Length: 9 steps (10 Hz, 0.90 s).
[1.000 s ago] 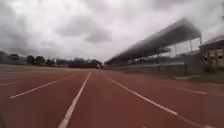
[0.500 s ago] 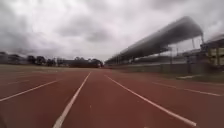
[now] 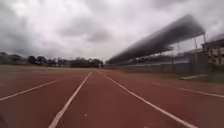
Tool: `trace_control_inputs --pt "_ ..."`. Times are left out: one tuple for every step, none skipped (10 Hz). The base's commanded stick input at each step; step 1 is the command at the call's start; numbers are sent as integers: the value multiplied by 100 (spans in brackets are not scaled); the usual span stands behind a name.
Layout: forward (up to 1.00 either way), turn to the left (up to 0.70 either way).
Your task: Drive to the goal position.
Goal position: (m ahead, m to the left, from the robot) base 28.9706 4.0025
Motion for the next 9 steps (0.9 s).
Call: trace_control_inputs --pt "70 0" --pt "70 0" --pt "70 0" --pt "70 0" --pt "70 0" --pt "70 0" --pt "70 0" --pt "70 0" --pt "70 0"
